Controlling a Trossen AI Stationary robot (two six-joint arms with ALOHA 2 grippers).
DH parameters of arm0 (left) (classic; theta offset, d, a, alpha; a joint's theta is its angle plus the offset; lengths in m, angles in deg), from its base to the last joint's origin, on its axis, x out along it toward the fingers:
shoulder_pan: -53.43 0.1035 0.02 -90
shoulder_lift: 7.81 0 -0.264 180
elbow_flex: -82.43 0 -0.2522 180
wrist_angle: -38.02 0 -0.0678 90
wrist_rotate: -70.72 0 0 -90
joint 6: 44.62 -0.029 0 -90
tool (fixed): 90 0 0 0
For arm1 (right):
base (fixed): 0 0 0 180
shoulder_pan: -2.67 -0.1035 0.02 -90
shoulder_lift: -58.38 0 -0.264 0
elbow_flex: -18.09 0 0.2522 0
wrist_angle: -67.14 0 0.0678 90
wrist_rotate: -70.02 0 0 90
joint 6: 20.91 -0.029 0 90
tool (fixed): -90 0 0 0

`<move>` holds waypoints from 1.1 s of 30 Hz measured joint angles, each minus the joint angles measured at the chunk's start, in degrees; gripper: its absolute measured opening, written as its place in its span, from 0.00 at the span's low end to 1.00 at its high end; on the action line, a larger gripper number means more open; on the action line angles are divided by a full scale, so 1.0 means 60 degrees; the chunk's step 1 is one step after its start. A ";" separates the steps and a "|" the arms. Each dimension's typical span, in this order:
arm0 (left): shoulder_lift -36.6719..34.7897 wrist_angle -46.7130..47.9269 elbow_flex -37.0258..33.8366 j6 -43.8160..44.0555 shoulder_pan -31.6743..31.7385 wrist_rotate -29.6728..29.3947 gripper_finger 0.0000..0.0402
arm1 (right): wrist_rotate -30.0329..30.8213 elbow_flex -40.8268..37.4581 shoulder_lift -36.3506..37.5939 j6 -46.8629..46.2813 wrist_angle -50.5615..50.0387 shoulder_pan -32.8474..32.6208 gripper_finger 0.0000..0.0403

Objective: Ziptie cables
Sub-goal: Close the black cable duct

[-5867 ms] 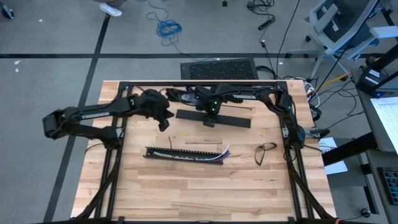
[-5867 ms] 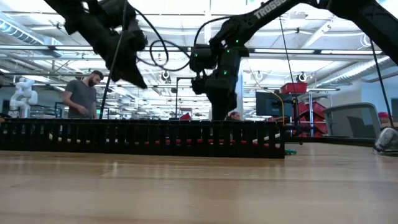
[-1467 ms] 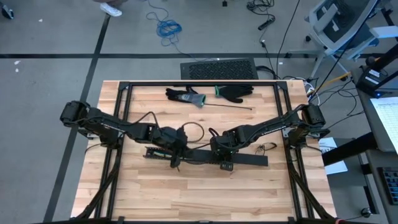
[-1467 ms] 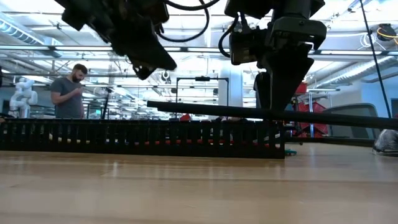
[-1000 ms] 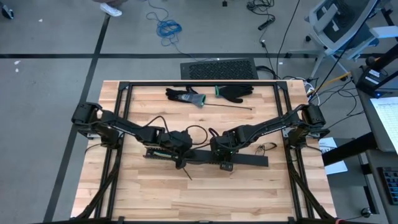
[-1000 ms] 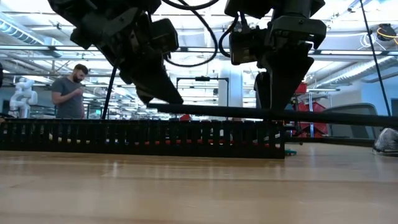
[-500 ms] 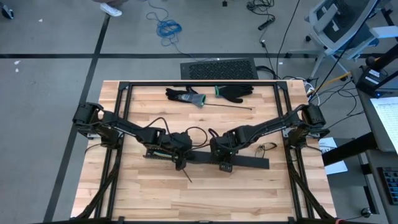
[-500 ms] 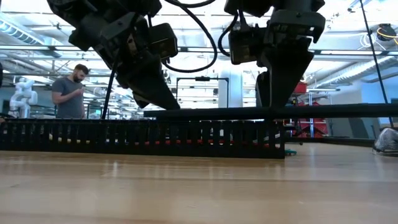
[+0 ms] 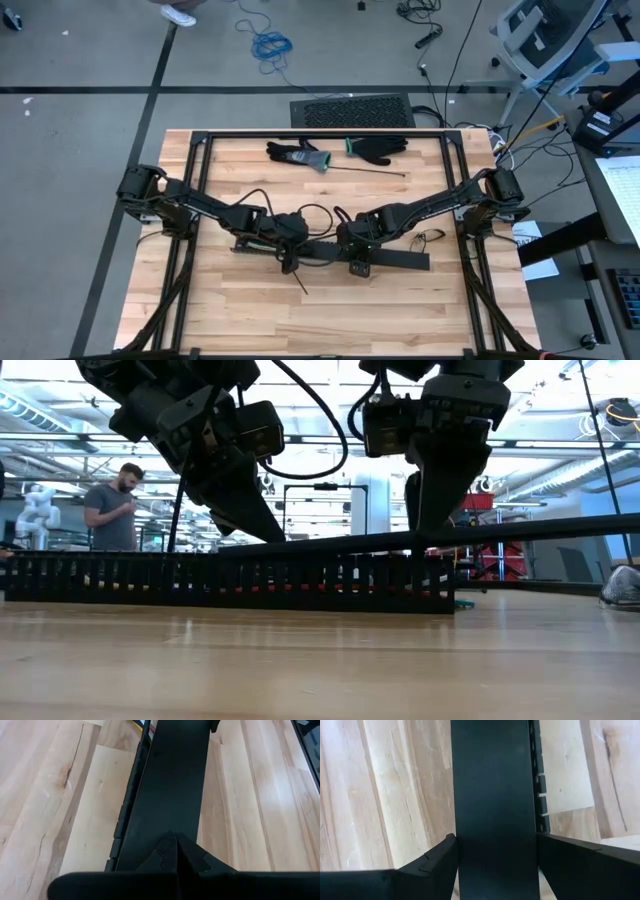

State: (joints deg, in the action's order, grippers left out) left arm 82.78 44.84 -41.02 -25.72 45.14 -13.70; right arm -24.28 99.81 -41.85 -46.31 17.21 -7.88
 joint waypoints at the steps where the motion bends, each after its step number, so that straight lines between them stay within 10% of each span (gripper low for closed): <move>1: 0.0000 -0.0003 0.0000 0.0011 0.0000 -0.0001 0.00 | 0.0066 0.0000 0.0000 -0.0007 0.0035 -0.0014 0.57; 33: -0.0696 0.0044 -0.0007 -0.0732 -0.0007 -0.1050 0.00 | 0.0795 0.0015 -0.0423 0.0347 0.0369 -0.0072 0.57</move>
State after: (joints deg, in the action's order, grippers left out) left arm 78.60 45.11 -41.07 -30.12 45.09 -20.01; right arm -19.51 99.90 -44.38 -44.22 19.42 -8.31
